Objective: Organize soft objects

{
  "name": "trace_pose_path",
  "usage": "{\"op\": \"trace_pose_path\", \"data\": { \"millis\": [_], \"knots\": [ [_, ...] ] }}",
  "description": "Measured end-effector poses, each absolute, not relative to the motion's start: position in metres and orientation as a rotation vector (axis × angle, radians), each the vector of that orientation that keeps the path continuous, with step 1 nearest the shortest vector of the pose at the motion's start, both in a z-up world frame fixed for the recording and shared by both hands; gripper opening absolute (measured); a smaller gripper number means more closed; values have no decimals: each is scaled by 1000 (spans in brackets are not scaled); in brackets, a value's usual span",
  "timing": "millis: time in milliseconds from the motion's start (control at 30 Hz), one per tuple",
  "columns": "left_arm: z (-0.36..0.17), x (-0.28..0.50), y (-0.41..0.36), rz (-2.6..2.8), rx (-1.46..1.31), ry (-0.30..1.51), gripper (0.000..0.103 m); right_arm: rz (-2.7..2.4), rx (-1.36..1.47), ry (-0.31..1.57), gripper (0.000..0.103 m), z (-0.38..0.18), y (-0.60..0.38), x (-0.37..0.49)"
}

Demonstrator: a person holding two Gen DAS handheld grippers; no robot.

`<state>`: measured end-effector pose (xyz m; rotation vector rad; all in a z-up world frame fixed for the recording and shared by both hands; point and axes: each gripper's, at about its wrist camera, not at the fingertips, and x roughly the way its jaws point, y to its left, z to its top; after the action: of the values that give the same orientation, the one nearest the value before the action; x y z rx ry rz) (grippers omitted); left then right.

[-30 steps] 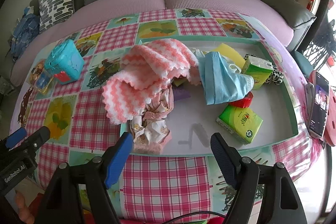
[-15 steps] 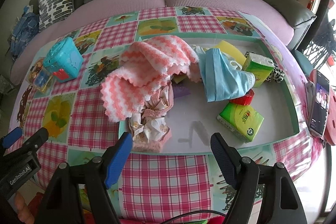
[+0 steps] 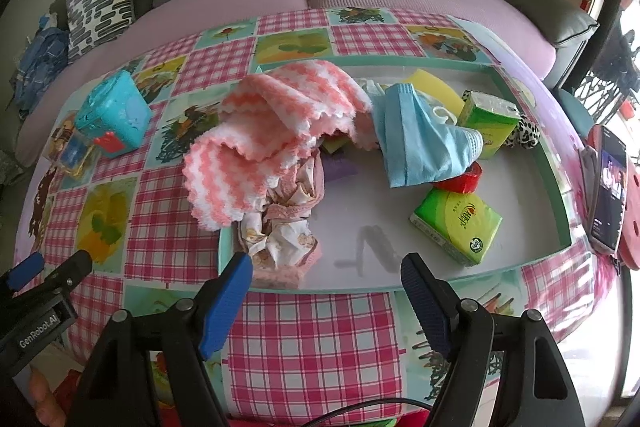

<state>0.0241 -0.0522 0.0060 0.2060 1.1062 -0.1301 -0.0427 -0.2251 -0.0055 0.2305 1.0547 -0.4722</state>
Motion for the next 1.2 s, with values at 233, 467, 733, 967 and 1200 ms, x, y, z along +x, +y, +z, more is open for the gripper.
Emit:
{"op": "trace_pose_path", "data": {
  "millis": [233, 467, 733, 967, 1200],
  "knots": [
    [5, 25, -52, -125, 202, 1113, 88, -478, 235, 1058, 80, -7, -225, -42],
    [5, 26, -52, -126, 202, 1116, 88, -500, 227, 1057, 80, -7, -225, -42],
    [3, 26, -52, -127, 203, 1121, 88, -503, 211, 1061, 80, -7, -224, -41],
    [3, 26, -52, -128, 203, 1121, 88, -502, 211, 1066, 80, -8, -224, -40],
    [3, 27, -52, -129, 204, 1121, 88, -501, 212, 1068, 80, -9, -224, -41]
  ]
}}
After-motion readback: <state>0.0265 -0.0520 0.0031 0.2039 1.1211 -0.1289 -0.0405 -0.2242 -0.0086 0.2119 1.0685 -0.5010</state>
